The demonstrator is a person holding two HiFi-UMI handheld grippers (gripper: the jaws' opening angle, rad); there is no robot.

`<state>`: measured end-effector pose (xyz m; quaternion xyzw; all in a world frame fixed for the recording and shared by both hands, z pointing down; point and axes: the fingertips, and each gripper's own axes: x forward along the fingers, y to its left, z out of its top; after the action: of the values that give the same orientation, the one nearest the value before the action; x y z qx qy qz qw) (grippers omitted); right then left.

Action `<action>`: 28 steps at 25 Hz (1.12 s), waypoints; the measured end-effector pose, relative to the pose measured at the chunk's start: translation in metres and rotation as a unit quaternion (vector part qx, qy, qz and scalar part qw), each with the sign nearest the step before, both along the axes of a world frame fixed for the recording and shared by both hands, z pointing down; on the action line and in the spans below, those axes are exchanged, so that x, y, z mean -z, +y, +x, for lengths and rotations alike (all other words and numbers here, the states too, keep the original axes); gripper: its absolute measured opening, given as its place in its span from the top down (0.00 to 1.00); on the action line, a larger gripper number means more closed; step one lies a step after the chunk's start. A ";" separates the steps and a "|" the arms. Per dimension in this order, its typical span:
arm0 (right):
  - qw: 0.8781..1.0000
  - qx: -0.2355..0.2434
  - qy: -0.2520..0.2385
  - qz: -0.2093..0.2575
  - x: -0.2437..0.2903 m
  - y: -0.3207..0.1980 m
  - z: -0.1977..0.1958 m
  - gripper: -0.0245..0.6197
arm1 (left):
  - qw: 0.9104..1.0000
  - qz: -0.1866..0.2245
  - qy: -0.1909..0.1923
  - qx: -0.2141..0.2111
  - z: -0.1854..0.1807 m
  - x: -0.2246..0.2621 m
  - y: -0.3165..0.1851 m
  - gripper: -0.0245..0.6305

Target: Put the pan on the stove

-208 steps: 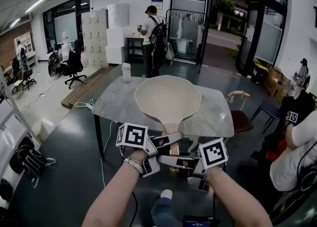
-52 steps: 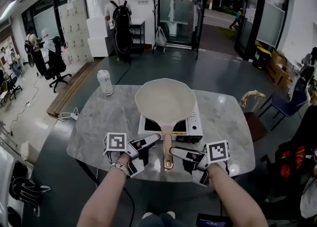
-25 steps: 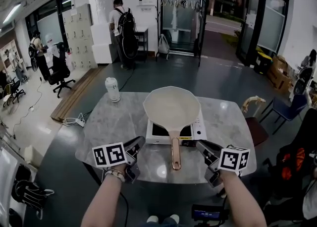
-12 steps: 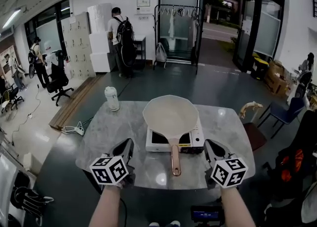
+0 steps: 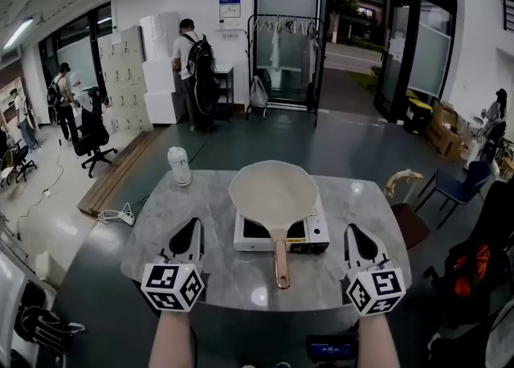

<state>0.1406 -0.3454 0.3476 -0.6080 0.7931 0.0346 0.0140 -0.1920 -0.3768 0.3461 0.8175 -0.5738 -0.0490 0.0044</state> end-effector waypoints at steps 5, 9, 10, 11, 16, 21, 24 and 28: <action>0.999 0.003 0.030 0.017 0.007 0.004 -0.005 0.92 | 0.998 0.042 -0.043 0.006 0.007 0.015 0.001 0.95; 0.998 -0.010 0.056 0.019 0.009 0.006 -0.005 0.92 | 0.998 0.052 -0.039 0.005 0.009 0.019 0.002 0.95; 0.998 -0.011 0.056 0.019 0.009 0.006 -0.005 0.92 | 0.998 0.053 -0.039 0.005 0.009 0.019 0.002 0.95; 0.998 -0.012 0.056 0.019 0.010 0.007 -0.005 0.92 | 0.998 0.052 -0.040 0.005 0.009 0.019 0.003 0.95; 0.998 -0.016 0.052 0.018 0.012 0.009 -0.005 0.92 | 0.998 0.049 -0.044 0.005 0.005 0.016 0.003 0.95; 0.999 -0.017 0.046 0.016 0.012 0.010 -0.004 0.92 | 0.998 0.046 -0.038 0.008 0.003 0.015 0.003 0.95; 0.999 -0.018 0.044 0.016 0.013 0.011 -0.004 0.92 | 0.998 0.046 -0.036 0.010 0.000 0.017 0.004 0.95; 0.998 -0.024 0.053 0.014 0.013 0.011 -0.003 0.92 | 0.998 0.048 -0.036 0.010 -0.001 0.020 0.004 0.95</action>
<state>0.1372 -0.3345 0.3344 -0.6241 0.7771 0.0785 -0.0208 -0.1934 -0.3724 0.3258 0.8122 -0.5788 -0.0467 -0.0557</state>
